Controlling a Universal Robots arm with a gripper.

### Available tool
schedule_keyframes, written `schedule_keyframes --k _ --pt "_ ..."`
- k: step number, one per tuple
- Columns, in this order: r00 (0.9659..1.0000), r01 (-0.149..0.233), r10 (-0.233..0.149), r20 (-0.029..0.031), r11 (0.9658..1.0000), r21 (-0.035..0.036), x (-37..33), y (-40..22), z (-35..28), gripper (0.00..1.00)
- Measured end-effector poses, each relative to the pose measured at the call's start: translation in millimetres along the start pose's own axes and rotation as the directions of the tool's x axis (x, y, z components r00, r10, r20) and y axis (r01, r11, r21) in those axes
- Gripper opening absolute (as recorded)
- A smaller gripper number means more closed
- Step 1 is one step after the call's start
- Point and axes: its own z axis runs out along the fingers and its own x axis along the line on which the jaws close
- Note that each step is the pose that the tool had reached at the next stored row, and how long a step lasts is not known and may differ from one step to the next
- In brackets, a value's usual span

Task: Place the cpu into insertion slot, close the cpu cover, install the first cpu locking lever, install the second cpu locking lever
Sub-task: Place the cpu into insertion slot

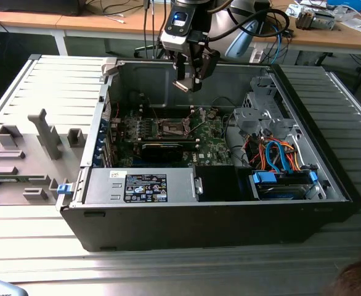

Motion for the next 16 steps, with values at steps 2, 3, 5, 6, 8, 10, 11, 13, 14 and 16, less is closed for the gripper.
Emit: schedule_keyframes --k 2,3,5,6,8,10,11,13,14,16 --pt "1.0000 -0.001 0.001 0.0011 1.0000 0.0008 0.0 0.0 0.0 0.55" --pt "1.0000 -0.001 0.001 0.0013 1.0000 0.0010 0.0 0.0 0.0 0.55" --pt "1.0000 -0.002 0.002 0.0016 1.0000 0.0012 0.0 0.0 0.0 0.55" --pt "1.0000 -0.002 0.002 0.0016 1.0000 0.0013 0.0 0.0 0.0 0.55" --pt "1.0000 -0.004 0.004 0.0018 1.0000 0.0014 0.0 0.0 0.0 0.55" --pt "1.0000 -0.006 0.006 0.0019 1.0000 0.0015 0.0 0.0 0.0 0.55" --pt "1.0000 -0.007 0.007 0.0019 1.0000 0.0016 0.0 0.0 0.0 0.55" --pt "1.0000 -0.008 0.008 0.0020 1.0000 0.0017 0.0 0.0 0.0 0.55" --pt "1.0000 -0.008 0.008 0.0020 1.0000 0.0017 0.0 0.0 0.0 0.55" --pt "1.0000 -0.009 0.009 0.0020 1.0000 0.0017 0.0 0.0 0.0 0.55"
